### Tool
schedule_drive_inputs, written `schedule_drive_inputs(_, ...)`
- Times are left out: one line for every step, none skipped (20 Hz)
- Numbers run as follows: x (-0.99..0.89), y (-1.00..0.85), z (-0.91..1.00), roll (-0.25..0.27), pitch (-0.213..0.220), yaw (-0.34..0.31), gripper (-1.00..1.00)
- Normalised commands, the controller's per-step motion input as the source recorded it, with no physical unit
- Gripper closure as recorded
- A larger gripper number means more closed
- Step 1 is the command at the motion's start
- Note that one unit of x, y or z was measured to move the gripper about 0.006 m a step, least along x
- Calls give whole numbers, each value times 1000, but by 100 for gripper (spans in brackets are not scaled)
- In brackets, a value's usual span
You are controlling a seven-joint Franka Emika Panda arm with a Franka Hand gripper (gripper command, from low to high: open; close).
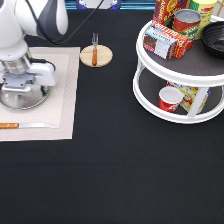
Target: Arrange plate and fork
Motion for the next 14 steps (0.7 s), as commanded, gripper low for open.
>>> schedule_drive_inputs(20, 440, 323, 41, 86, 155, -100)
schedule_drive_inputs(26, 360, 443, 4, 97, 92, -100)
schedule_drive_inputs(37, 203, 534, 0, 97, 45, -100)
schedule_drive_inputs(17, 0, 706, 0, 93, 28, -100)
schedule_drive_inputs(0, -31, 834, -13, 6, 13, -100)
schedule_drive_inputs(-100, -129, 883, -58, -16, 0, -100)
schedule_drive_inputs(-63, 0, 1000, -91, -28, 0, -100)
schedule_drive_inputs(-129, 66, 920, -164, -59, 0, -100)
schedule_drive_inputs(-177, 177, 877, -146, -39, 0, -100)
schedule_drive_inputs(-389, 300, 734, -137, -54, 0, -100)
schedule_drive_inputs(-486, 460, 646, -137, -70, 0, -100)
schedule_drive_inputs(-551, 537, 540, -155, -93, -5, -100)
schedule_drive_inputs(-640, 614, 474, -163, -111, -14, -100)
schedule_drive_inputs(-669, 597, 403, -174, -122, -4, -100)
